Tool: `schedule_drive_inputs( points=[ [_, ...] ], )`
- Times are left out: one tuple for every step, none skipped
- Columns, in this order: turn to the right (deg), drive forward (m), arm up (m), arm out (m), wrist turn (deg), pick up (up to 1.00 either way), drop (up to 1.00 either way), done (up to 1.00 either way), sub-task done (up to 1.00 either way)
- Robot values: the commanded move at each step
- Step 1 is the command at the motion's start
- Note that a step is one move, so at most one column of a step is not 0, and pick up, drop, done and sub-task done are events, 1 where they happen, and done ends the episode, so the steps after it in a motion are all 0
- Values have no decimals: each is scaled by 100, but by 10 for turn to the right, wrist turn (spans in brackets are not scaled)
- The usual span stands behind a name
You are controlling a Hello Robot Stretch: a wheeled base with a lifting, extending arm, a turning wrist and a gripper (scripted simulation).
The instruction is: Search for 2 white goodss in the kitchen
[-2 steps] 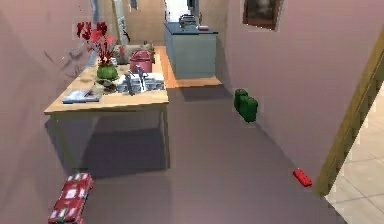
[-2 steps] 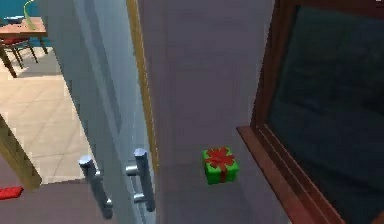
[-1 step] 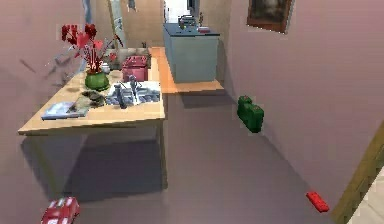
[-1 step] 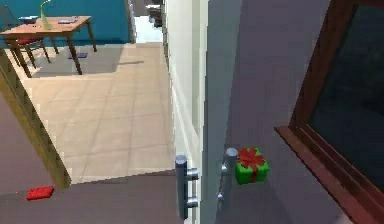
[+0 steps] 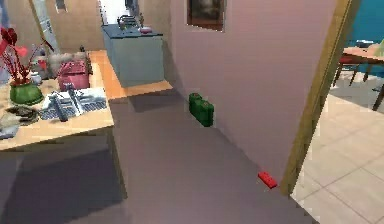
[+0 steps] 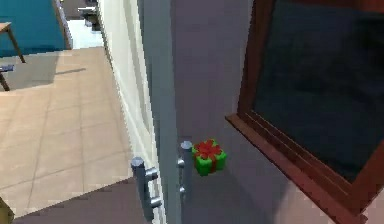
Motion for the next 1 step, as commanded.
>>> schedule_drive_inputs(
  points=[
    [0, 100, 0, 0, 0, 0, 0, 0, 0]
  ],
)
